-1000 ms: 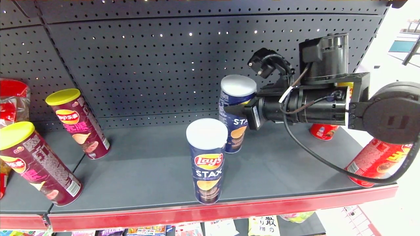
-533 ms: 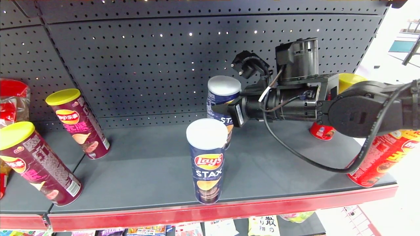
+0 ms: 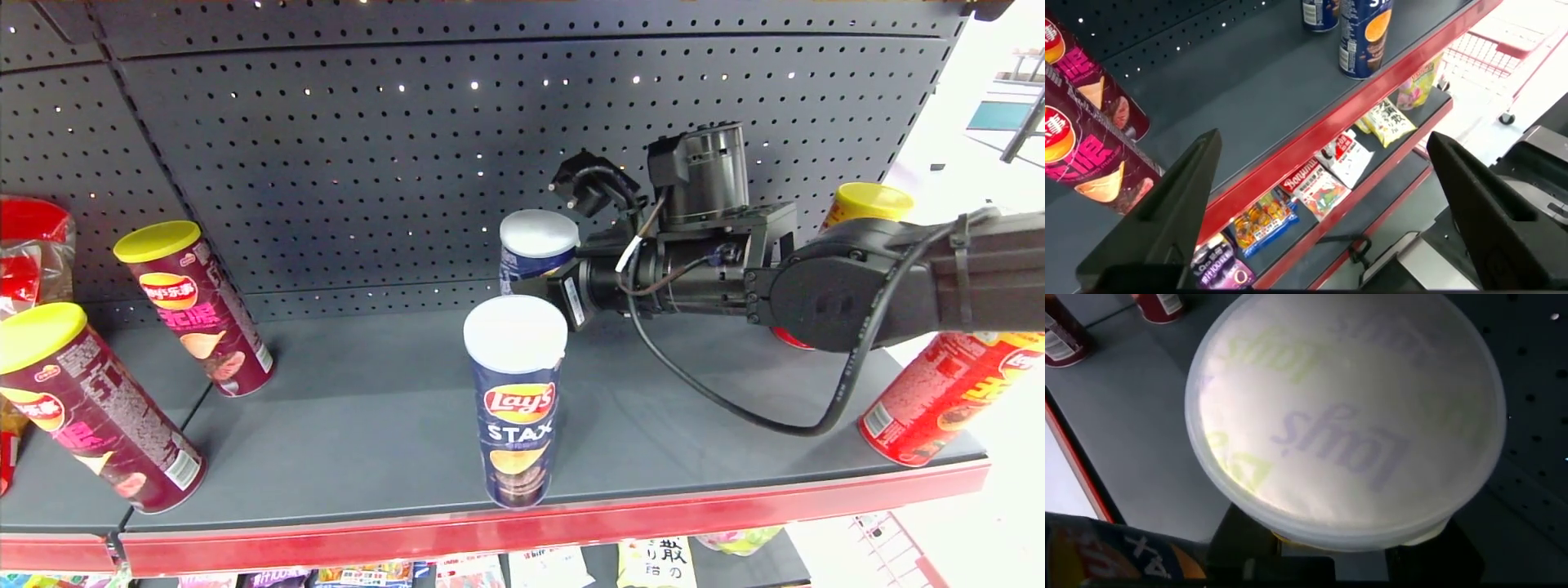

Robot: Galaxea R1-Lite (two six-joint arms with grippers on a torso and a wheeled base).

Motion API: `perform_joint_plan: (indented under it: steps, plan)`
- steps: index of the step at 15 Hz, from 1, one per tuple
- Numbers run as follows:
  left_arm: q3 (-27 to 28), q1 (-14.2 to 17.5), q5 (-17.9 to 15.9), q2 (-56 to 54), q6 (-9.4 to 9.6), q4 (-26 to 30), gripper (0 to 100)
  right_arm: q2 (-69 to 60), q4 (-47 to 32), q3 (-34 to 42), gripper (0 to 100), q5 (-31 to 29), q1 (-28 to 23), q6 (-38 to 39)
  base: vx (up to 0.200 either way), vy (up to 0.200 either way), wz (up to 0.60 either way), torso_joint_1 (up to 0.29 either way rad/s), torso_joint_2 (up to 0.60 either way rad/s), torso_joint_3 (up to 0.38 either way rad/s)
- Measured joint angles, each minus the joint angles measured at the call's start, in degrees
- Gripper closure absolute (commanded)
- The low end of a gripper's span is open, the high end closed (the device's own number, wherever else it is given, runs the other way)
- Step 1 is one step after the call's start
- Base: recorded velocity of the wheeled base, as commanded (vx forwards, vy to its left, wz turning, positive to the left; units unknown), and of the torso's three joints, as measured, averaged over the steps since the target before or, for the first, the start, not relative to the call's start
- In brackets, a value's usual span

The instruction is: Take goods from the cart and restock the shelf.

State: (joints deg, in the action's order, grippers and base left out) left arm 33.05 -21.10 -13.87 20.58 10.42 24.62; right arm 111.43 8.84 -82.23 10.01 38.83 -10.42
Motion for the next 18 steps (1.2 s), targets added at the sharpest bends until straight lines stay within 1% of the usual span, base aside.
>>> perform_joint_plan:
  steps: [6, 7, 11, 14, 15, 17, 18]
  plan:
    - [-0.2, 0.0, 0.0, 0.0, -0.05, 0.0, 0, 1.9, 0.6, -0.8, 100, -0.2, -0.8, 0.4, 0.0, 0.0, 0.0, 0.0, 0.0, 0.0]
    - [-0.2, 0.0, 0.0, 0.0, -0.05, 0.0, 0, 2.1, 0.8, -0.7, 0, -0.2, -0.9, 0.4, 0.0, 0.0, 0.0, 0.0, 0.0, 0.0]
    - [-1.2, 0.0, -0.1, 0.0, -0.06, 0.0, 0, 2.2, 1.6, -0.4, 0, -0.6, -0.9, 0.5, 0.0, 0.0, 0.0, 0.0, 0.0, 0.0]
    - [-3.2, 0.0, -0.1, -0.6, -0.13, 0.0, 0, 1.1, 1.6, 0.1, 0, -2.5, -1.3, 0.9, 0.0, 0.0, 0.0, 0.0, 0.0, 0.0]
    - [-3.9, 0.0, -0.1, -0.9, -0.22, 0.0, 0, 0.1, 1.6, 1.2, 0, -2.8, -1.7, 1.5, 0.0, 0.0, 0.0, 0.0, 0.0, 0.0]
    - [-4.5, 0.0, -0.1, -0.9, -1.26, -0.2, 0, -2.6, 1.6, 4.8, 0, -4.1, -2.5, 2.6, 0.0, 0.0, 0.0, 0.0, 0.0, 0.0]
    - [-4.7, 0.0, -0.1, -0.7, -1.4, -0.2, 0, -4.2, 1.6, 6.9, 0, -4.5, -3.0, 3.3, 0.0, 0.0, 0.0, 0.0, 0.0, 0.0]
